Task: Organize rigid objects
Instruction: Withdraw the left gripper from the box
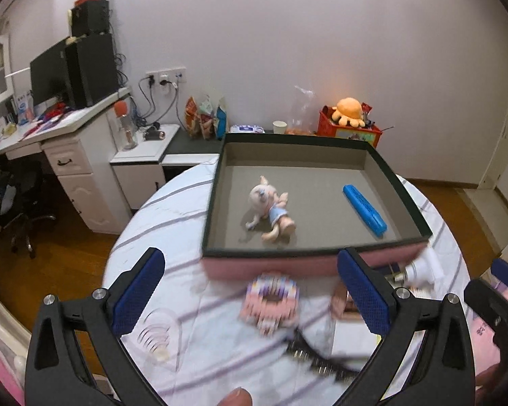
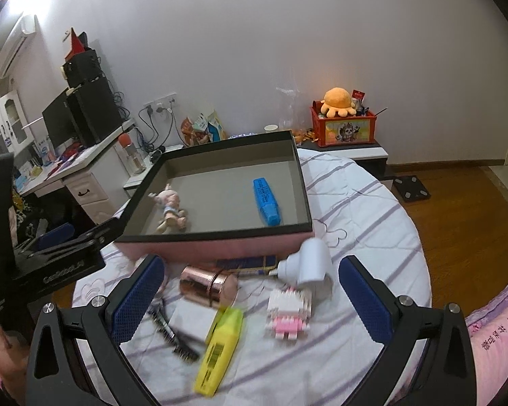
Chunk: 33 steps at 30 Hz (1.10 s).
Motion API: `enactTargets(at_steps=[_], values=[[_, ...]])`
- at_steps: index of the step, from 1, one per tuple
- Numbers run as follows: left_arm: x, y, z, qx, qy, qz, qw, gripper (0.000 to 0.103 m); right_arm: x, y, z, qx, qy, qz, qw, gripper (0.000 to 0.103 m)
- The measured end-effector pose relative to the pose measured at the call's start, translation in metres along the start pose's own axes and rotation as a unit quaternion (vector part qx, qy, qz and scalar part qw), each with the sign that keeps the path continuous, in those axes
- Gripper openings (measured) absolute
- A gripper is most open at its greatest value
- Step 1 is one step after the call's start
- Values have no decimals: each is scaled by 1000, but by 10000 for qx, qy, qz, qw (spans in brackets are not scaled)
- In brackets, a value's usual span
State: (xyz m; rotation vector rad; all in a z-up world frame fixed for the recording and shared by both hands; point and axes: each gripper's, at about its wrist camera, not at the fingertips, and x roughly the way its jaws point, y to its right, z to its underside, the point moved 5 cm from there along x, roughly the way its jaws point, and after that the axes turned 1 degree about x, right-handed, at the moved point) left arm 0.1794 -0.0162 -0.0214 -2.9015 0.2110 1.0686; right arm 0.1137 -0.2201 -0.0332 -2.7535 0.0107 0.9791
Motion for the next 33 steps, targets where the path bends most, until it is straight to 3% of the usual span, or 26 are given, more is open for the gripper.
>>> enactTargets(at_steps=[9, 14, 18, 24, 33], values=[[-33, -17, 46, -93, -256, -379, 9989, 103, -22, -7, 32, -12, -82, 23, 10000, 103], [-50, -16, 74, -362, -63, 368, 9986, 103, -22, 2, 51, 2, -242, 173, 9996, 103], [-58, -18, 78, -559, 143, 240, 9980, 103, -21, 5, 64, -36, -385, 210, 9990, 103], [-57, -16, 81, -270, 56, -48, 9996, 103, -16, 6, 71, -60, -463, 244, 9986, 103], [-50, -22, 83, -396, -56, -64, 9992, 103, -9, 6, 73, -84, -531, 288, 9981, 103]])
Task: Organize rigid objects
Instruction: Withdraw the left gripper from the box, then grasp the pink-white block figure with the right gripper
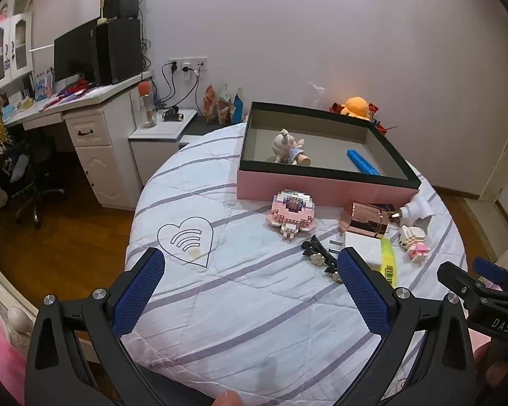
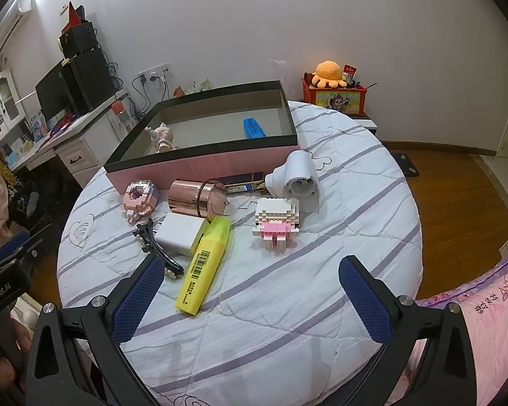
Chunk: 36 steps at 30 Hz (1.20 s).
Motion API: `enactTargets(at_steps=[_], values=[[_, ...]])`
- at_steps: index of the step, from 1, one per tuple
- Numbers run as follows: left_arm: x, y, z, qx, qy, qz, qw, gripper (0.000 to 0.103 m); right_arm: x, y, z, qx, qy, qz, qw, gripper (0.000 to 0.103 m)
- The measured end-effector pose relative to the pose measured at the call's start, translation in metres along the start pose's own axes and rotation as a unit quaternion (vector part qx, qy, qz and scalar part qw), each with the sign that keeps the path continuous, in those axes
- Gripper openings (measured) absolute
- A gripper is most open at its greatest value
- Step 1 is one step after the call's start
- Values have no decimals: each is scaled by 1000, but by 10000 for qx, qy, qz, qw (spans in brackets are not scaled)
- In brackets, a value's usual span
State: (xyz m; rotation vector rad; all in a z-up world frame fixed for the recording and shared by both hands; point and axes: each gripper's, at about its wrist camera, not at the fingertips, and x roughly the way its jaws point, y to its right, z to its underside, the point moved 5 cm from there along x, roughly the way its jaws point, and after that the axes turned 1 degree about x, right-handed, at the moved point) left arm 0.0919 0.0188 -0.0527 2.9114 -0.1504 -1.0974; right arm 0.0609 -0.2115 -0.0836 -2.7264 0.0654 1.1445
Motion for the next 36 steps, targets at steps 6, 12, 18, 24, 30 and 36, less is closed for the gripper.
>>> enactTargets(at_steps=[6, 12, 18, 24, 30, 36], values=[[7, 0, 0, 38, -54, -51, 10000, 103, 7, 0, -2, -26, -45, 57, 10000, 103], [14, 5, -3, 114, -17, -65, 9999, 103, 23, 7, -5, -5, -135, 204, 9997, 103], [30, 11, -6, 187, -100, -36, 9998, 103, 56, 17, -14, 2, -304, 421, 9986, 103], [44, 15, -6, 215, -235, 19, 9995, 103, 79, 26, -21, 17, -413, 602, 9973, 100], [49, 17, -1, 221, -323, 63, 9992, 103, 98, 32, -18, -30, -602, 758, 9953, 75], [47, 17, 0, 227, -335, 68, 9992, 103, 95, 22, -17, -236, -520, 580, 9967, 45]])
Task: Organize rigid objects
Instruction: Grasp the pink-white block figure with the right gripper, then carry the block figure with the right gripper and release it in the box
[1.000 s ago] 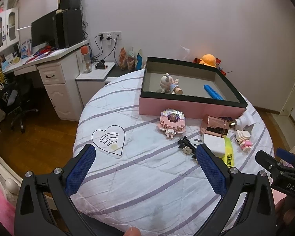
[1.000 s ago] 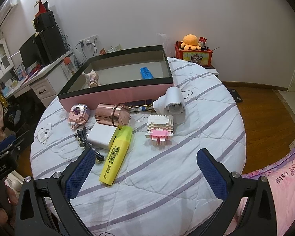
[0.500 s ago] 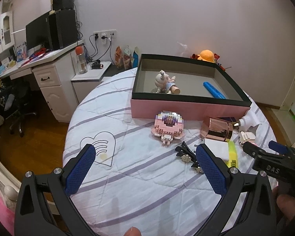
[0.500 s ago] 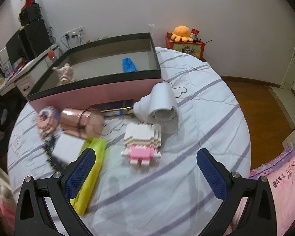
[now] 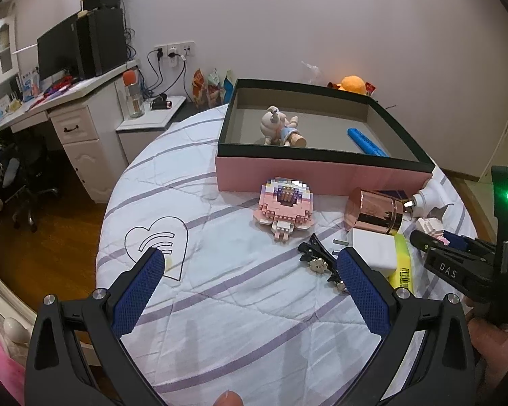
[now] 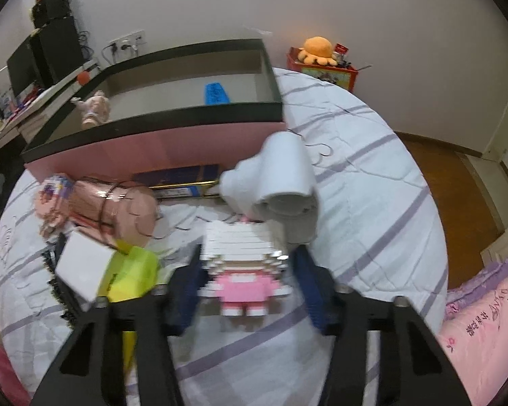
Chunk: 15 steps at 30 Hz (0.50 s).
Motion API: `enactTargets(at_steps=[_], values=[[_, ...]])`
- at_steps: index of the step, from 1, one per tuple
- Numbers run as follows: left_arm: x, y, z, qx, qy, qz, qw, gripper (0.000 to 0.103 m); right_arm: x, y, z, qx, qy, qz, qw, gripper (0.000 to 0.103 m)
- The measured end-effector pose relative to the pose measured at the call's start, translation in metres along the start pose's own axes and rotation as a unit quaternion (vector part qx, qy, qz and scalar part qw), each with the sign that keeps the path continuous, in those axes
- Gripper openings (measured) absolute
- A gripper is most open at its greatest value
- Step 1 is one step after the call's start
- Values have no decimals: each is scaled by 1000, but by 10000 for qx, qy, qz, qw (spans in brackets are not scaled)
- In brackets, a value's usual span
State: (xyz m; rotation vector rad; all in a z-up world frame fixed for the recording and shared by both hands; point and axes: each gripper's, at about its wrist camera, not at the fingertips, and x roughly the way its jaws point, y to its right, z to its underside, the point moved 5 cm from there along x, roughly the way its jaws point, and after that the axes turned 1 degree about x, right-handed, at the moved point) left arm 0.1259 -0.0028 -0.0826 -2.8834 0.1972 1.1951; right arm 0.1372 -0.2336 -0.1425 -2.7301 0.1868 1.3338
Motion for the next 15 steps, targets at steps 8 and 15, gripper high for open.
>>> enactTargets(at_steps=[8, 15], values=[[-7, -3, -3, -26, 77, -44, 10000, 103, -19, -8, 3, -43, 126, -251, 9996, 45], [-3, -8, -20, -66, 103, -113, 9999, 103, -52, -26, -16, -212, 440, -528, 9974, 45]])
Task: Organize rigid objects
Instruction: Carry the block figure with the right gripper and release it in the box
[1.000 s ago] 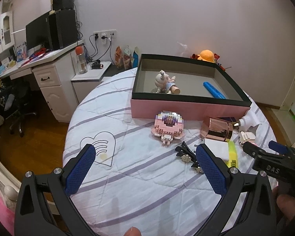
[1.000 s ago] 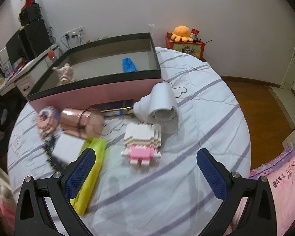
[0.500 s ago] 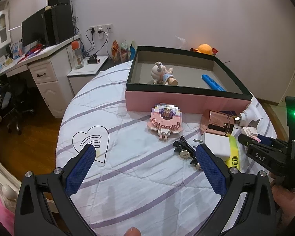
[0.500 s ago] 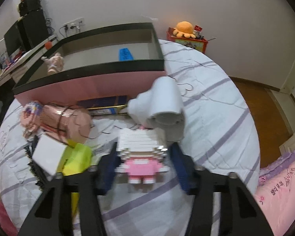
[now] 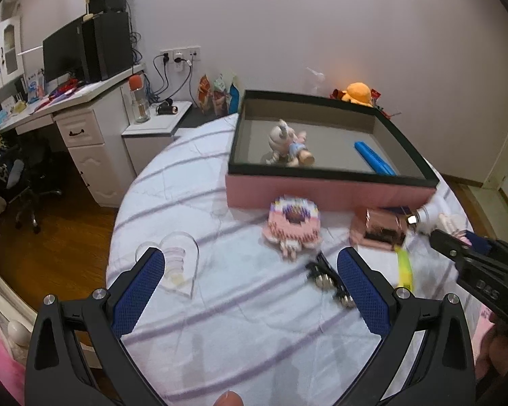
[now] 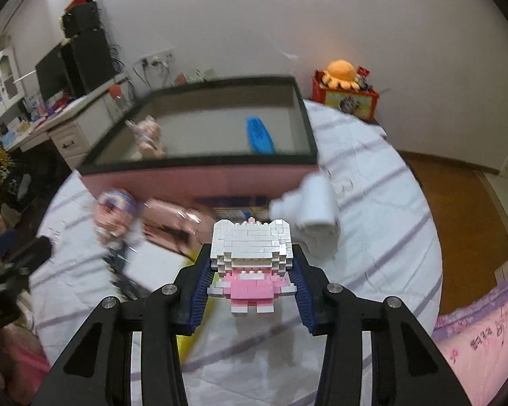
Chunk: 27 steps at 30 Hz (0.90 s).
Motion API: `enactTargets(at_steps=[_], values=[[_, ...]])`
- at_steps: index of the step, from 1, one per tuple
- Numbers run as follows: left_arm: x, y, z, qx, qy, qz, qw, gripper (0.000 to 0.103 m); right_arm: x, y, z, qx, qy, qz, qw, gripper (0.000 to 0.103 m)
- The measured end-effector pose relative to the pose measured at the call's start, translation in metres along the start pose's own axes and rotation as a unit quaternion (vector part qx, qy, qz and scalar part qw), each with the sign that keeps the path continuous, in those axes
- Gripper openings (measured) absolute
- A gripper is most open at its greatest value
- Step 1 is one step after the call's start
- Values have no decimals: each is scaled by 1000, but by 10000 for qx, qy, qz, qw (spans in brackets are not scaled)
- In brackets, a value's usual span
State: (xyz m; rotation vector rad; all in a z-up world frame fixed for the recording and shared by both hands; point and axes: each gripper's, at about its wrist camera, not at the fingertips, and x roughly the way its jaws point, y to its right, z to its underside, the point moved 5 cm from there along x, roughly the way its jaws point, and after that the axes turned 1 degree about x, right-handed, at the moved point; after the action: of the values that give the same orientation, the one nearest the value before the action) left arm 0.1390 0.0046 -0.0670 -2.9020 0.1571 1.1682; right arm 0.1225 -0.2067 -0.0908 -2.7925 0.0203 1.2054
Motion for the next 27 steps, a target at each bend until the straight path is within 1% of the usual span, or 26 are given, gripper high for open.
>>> enactTargets(at_steps=[3, 6, 11, 14, 20, 22, 27], values=[[6, -4, -20, -16, 118, -99, 9999, 103, -4, -12, -18, -123, 101, -155, 9998, 45], [12, -6, -39, -39, 253, -154, 9996, 103, 3, -22, -35, -248, 136, -251, 9993, 45], [32, -13, -72, -158, 430, -198, 9988, 103, 31, -36, -72, -446, 100, -298, 9985, 45], [49, -18, -84, -305, 448, -183, 9984, 103, 57, -42, -91, -526, -56, -371, 9979, 45], [77, -21, -89, -392, 342, -139, 9986, 103, 113, -40, -112, -518, -515, -364, 9967, 45], [83, -22, -87, -394, 288, -142, 9987, 103, 131, -39, -112, -516, -751, -357, 9952, 45], [88, -28, -78, -479, 174, -135, 9986, 103, 148, -38, -100, -579, -1086, -239, 9921, 45]])
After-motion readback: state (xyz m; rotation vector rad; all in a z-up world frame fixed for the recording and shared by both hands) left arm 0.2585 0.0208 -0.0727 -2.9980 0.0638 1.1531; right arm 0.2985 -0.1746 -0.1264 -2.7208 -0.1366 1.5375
